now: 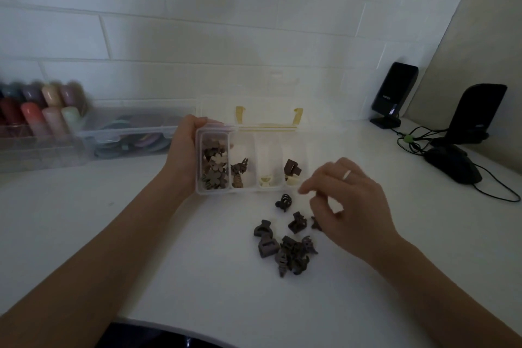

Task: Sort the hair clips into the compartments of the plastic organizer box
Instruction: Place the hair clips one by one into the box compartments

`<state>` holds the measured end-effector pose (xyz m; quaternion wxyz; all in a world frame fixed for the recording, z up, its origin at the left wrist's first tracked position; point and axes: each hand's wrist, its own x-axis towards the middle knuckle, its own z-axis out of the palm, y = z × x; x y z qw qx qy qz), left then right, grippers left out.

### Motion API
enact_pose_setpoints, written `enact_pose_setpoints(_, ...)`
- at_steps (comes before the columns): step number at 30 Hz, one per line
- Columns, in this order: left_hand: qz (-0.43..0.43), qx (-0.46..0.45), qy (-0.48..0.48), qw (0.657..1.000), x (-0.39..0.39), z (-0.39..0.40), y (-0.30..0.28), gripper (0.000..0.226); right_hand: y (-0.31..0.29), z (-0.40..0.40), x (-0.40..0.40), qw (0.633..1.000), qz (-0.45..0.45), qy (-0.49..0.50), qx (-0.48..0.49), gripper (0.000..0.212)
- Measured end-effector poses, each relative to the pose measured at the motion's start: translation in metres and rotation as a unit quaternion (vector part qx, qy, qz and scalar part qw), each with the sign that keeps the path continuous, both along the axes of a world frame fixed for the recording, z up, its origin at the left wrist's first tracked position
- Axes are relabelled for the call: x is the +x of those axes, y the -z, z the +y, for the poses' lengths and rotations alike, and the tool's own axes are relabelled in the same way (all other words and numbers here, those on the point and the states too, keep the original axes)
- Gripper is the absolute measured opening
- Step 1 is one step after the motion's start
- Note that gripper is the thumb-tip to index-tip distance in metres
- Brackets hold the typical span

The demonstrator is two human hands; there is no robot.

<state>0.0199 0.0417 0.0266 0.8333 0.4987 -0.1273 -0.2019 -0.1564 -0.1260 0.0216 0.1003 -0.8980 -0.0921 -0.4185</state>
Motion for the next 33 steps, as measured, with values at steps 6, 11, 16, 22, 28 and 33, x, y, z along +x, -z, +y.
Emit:
enact_pose_setpoints(6,0.014,-0.018,-0.004,1.0,0.001,0.002,0.0,0.023,0.004,0.006,0.002,0.993,0.097,0.039,-0.057,0.027)
enact_pose_setpoints(11,0.016,-0.016,-0.011,1.0,0.003,0.002,0.0,0.025,-0.004,-0.006,-0.006,0.978,0.199,0.002,-0.066,0.035)
enact_pose_setpoints(16,0.014,-0.027,-0.01,1.0,0.004,0.003,0.001,0.023,0.0,-0.012,-0.002,0.957,0.282,-0.043,-0.055,0.032)
enact_pose_setpoints(22,0.015,-0.024,-0.002,1.0,0.002,0.004,-0.001,0.021,0.004,-0.009,0.0,0.968,0.241,-0.068,0.033,0.019)
enact_pose_setpoints(28,0.008,-0.015,-0.009,1.0,-0.004,0.003,-0.006,0.02,0.003,-0.002,0.0,0.978,0.091,-0.022,0.187,0.029)
enact_pose_setpoints(33,-0.001,0.006,-0.006,1.0,-0.009,-0.001,-0.005,0.021,-0.001,-0.002,0.006,0.991,0.024,0.054,0.118,0.027)
